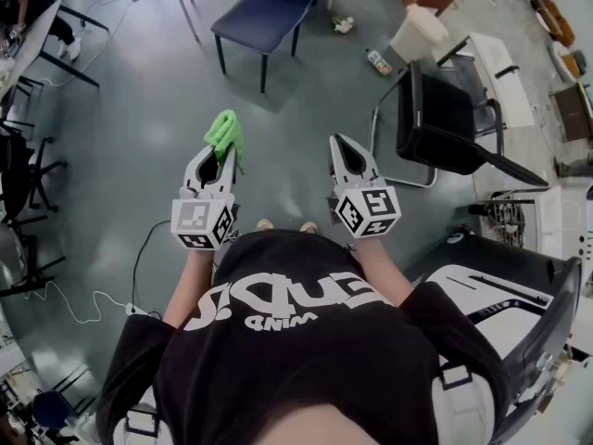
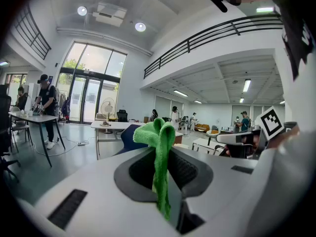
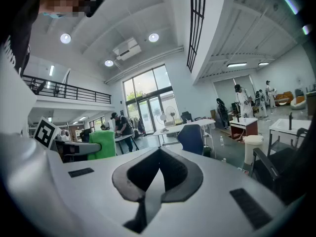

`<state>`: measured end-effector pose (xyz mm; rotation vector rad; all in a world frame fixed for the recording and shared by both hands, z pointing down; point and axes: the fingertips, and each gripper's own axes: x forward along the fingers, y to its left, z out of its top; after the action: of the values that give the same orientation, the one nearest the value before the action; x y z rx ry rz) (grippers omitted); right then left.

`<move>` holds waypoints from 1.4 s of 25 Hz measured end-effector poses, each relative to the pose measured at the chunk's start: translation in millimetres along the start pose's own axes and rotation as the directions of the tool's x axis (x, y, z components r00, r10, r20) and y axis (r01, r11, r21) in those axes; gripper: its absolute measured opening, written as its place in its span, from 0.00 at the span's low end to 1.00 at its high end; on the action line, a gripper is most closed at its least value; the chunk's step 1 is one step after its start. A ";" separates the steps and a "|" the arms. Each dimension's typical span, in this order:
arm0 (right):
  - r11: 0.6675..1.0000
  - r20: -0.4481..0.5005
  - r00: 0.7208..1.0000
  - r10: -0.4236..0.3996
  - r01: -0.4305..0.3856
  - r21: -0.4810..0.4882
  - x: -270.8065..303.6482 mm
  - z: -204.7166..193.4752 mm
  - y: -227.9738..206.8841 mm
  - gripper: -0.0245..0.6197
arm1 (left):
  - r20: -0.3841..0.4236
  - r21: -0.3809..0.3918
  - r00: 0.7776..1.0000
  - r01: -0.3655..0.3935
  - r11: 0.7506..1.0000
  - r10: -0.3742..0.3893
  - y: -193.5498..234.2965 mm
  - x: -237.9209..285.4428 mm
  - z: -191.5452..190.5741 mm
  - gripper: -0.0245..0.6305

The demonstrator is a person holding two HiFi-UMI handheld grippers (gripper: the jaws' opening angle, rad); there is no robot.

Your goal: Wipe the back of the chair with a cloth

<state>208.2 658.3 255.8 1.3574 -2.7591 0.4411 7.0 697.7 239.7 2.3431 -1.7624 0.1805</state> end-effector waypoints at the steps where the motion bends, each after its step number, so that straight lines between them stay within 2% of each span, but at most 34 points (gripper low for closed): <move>1: 1.000 0.001 1.000 0.001 -0.001 0.001 -0.1 0.7 2.1 0.02 | 0.002 0.000 1.000 0.000 1.000 0.000 0.6 -1.0 0.5 0.12; 8: 1.000 0.021 1.000 0.014 -0.014 0.018 2.4 5.6 20.2 0.02 | 0.024 0.008 1.000 0.007 1.000 -0.008 12.3 -7.5 10.5 0.12; 19: 0.999 0.030 0.999 -0.038 0.038 0.015 27.4 3.7 31.7 0.02 | 0.014 -0.007 0.999 0.047 0.999 -0.047 47.8 0.2 3.3 0.12; 28: 0.999 0.036 0.998 -0.041 0.040 0.024 88.7 3.9 -3.0 0.02 | 0.011 -0.014 0.999 0.042 0.999 -0.042 77.1 62.8 3.2 0.12; 35: 0.999 0.028 0.999 -0.028 0.027 0.039 164.5 26.4 -44.3 0.02 | 0.018 -0.013 0.999 0.039 0.999 -0.039 105.0 146.0 33.7 0.12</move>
<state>143.6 498.8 266.5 1.4188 -2.7647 0.4798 -53.7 525.3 248.2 2.3745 -1.7192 0.1415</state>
